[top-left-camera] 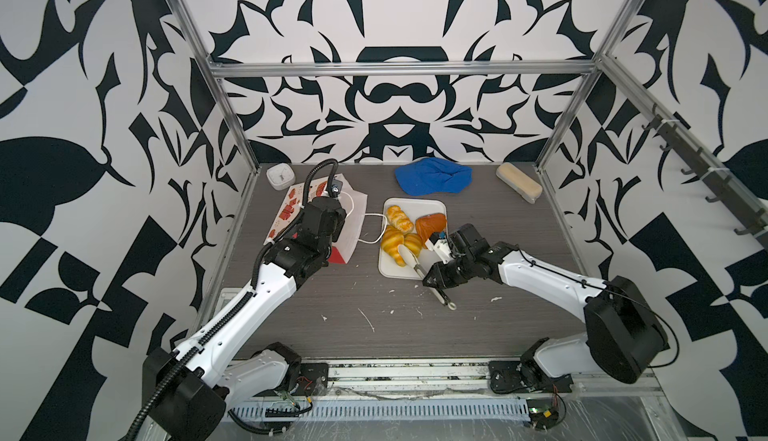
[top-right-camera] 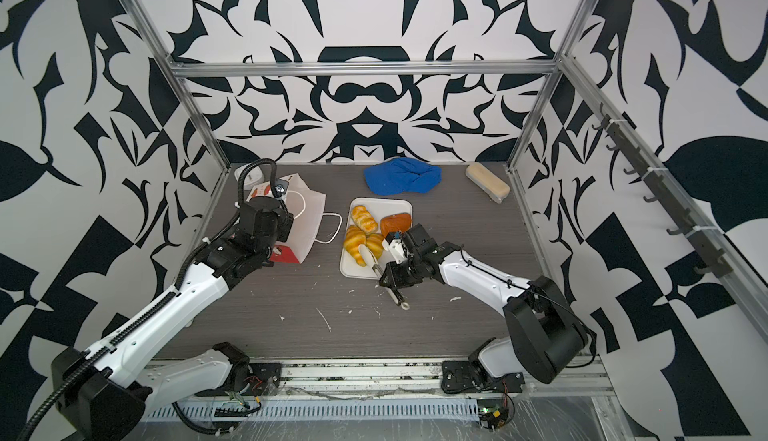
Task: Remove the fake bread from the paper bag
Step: 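Carry the striped bread in the tongs over the white tray, then open the tongs with the right gripper to drop the bread on the tray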
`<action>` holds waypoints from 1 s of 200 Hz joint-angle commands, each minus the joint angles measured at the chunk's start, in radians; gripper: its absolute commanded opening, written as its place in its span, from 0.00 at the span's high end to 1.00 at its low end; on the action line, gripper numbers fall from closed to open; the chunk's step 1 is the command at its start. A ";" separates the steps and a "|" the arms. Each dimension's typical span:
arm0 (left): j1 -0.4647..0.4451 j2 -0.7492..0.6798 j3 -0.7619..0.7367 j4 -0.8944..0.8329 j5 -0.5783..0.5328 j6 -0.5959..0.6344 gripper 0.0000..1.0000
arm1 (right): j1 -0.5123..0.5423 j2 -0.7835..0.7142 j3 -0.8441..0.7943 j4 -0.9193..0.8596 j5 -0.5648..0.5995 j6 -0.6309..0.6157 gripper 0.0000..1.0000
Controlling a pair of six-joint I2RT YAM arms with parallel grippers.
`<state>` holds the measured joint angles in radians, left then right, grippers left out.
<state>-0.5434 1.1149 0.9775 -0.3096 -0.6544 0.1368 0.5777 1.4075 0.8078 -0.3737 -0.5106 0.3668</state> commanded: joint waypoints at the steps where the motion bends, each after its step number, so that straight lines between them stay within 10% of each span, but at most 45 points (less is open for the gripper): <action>1: 0.003 0.005 -0.003 0.018 0.008 -0.016 1.00 | -0.003 -0.034 -0.004 -0.029 0.028 -0.012 0.93; 86: 0.003 0.006 -0.004 0.015 0.011 -0.016 1.00 | -0.003 -0.029 -0.004 -0.035 -0.026 -0.002 0.65; 200: 0.003 0.018 -0.004 0.017 0.021 -0.019 1.00 | -0.010 -0.150 -0.004 -0.117 0.103 0.001 0.60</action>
<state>-0.5434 1.1236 0.9775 -0.3096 -0.6422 0.1337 0.5762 1.3003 0.7883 -0.4557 -0.4610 0.3710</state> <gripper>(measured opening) 0.046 0.401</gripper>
